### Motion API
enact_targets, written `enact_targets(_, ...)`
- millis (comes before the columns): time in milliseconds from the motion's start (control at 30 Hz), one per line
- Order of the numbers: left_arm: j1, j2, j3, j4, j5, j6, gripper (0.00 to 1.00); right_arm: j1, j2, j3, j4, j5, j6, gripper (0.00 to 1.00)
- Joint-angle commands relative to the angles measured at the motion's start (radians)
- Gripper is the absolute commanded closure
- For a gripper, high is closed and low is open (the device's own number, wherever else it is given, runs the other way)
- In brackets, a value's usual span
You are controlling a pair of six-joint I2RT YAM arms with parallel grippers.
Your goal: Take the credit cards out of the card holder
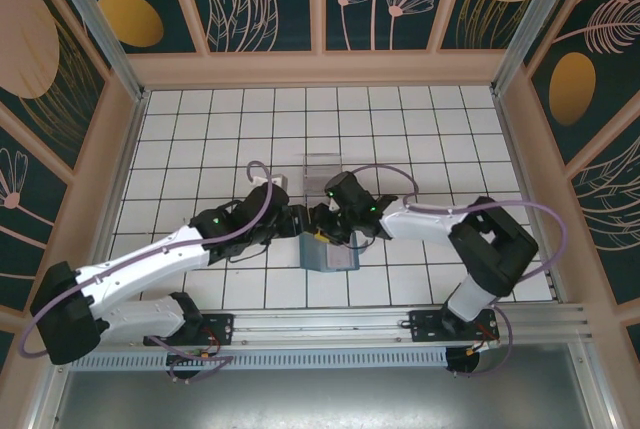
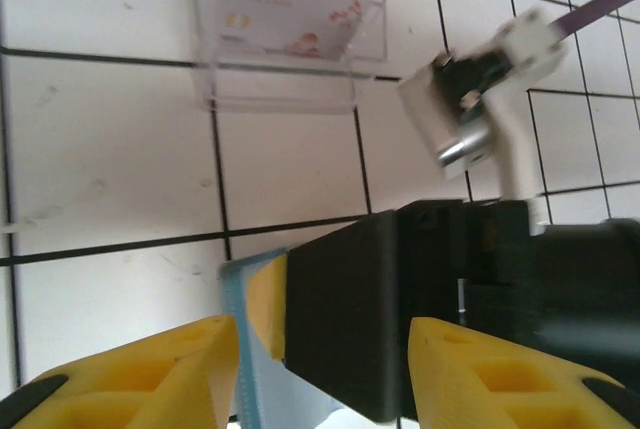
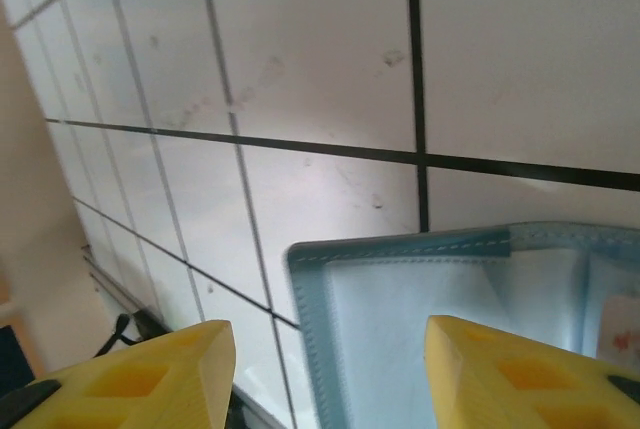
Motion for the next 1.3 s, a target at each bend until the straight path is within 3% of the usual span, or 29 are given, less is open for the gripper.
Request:
enact_targets(0, 0.006, 0.062, 0.023, 0.078, 0.104, -0.003, 0.55, -0.023, -0.095, -0.03, -0.079, 0.046, -0.005, 0.47)
enact_targets(267, 0.005, 0.192, 0.082, 0.128, 0.222, 0.003, 0.7, -0.06, -0.235, -0.147, -0.173, 0.11, -0.006, 0.48)
enact_targets(667, 0.001, 0.326, 0.116, 0.125, 0.293, -0.043, 0.75, -0.062, -0.217, -0.188, -0.299, 0.233, -0.077, 0.59)
enact_targets(1100, -0.01, 0.442, 0.156, 0.049, 0.299, -0.051, 0.79, -0.063, -0.13, -0.178, -0.265, 0.212, -0.114, 0.7)
enact_targets(1267, -0.03, 0.485, 0.212, -0.011, 0.255, -0.05, 0.78, -0.062, -0.124, -0.184, -0.256, 0.201, -0.114, 0.76)
